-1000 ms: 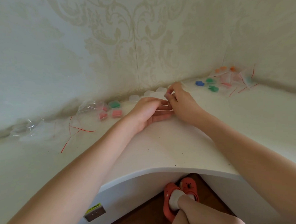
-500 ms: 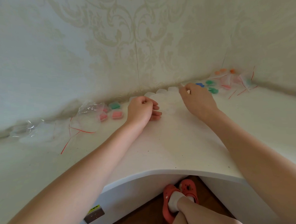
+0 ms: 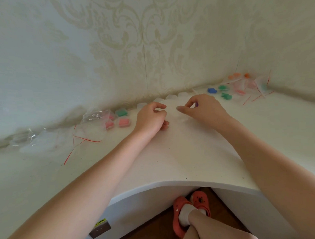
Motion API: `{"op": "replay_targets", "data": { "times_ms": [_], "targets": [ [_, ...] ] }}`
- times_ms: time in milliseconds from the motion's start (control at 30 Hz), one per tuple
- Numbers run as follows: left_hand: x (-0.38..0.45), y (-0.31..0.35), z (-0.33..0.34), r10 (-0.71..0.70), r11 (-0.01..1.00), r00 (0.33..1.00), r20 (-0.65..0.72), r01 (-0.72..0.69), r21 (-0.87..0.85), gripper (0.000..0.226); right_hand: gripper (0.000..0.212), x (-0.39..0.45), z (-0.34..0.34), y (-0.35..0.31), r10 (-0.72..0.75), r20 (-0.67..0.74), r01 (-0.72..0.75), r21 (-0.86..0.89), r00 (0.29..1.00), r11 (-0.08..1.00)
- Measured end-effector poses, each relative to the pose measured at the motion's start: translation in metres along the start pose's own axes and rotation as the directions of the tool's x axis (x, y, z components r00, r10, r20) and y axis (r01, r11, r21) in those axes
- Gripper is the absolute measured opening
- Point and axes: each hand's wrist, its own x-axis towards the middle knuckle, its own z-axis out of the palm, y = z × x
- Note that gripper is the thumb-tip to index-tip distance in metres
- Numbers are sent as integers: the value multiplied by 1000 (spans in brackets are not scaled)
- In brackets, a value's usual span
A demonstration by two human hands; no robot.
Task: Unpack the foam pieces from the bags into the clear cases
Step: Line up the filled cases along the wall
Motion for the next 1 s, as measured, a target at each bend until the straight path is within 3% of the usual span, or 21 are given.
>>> {"op": "replay_targets", "data": {
  "times_ms": [100,267,367,433,533,667,833,1000],
  "targets": [
    [2,-1,1,-27,999,999,45,26,23,26,27,-5,4,-5,-48,62,57,-146,997,988],
    [3,-1,0,32,999,998,58,-31,-15,12,8,-8,3,-12,-213,35,216,-113,976,970],
    [2,0,-3,8,997,993,114,0,-75,8,7,-10,5,-17,-272,-41,274,70,962,959],
    [3,3,-4,-67,976,991,116,90,-199,7,18,-11,3,-21,-208,-102,229,292,973,928],
    [5,9,-7,-178,875,971,157,230,-426,12,32,-11,1,-24,-142,-76,161,439,987,884],
    [4,11,-10,-202,675,928,312,363,-642,26,8,-14,4,-27,-177,-80,193,486,981,852],
    [-2,14,-5,-162,582,886,435,442,-683,22,20,-16,3,-28,-198,-4,172,513,980,841],
    [-3,12,0,-154,496,857,492,498,-711,19,33,-15,13,-26,-92,-64,112,554,994,825]
  ]
}}
